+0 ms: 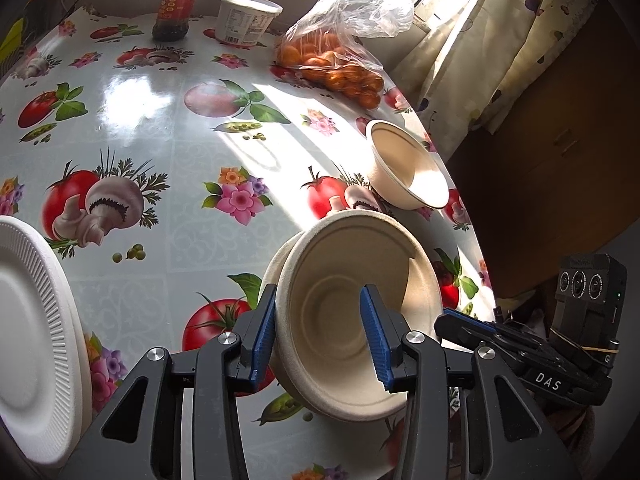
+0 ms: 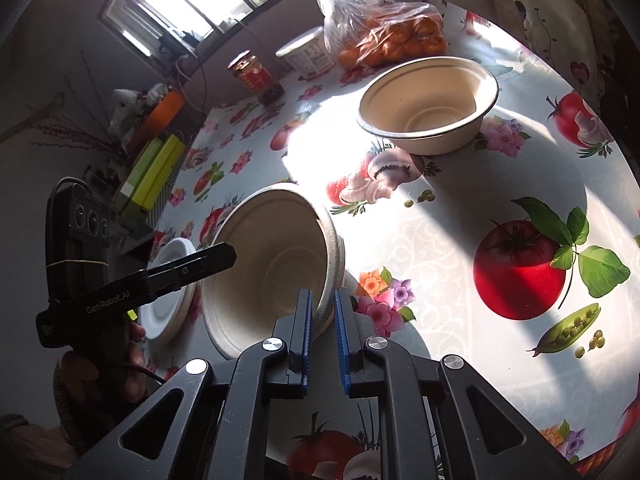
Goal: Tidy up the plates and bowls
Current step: 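Open the left tool to release its bowl onto the other bowl, then move the open left tool to the third beige bowl and close on its rim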
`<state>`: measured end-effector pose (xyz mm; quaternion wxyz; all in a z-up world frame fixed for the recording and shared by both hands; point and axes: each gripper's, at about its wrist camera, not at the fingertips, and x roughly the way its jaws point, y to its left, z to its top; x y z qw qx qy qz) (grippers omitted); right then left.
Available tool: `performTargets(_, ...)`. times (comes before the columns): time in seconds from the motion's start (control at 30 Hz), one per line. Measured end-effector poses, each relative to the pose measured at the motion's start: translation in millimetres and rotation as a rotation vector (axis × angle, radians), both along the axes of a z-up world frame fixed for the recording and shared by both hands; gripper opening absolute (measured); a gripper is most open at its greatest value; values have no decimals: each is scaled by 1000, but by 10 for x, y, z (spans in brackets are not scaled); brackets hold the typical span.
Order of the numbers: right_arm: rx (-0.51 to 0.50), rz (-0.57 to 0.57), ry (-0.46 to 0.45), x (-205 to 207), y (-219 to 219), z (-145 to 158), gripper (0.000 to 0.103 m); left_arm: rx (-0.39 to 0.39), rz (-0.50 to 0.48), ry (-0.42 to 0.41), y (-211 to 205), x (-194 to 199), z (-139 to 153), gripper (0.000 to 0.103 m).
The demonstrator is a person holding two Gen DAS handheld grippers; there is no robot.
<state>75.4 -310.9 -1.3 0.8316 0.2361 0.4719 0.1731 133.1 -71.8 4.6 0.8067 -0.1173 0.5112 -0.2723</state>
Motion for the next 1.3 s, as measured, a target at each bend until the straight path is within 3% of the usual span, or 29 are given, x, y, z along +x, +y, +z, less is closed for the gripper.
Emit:
performTargets(0.67,6,-17,18,1,-44,-8,11,17,28,-24,105,43,54,42)
performTargets(0.9,-3,-24,7,20,-64,50,11,34,15,-47,72,108,198,42)
performTargets(1.07,-14,-48,-24,24,-173,169,25,35,-14,-84,-20,194,386,42)
performTargets(1.3,-104,-122,-86,89,-456,427,26,74,-48,-145,-243,361,609,42)
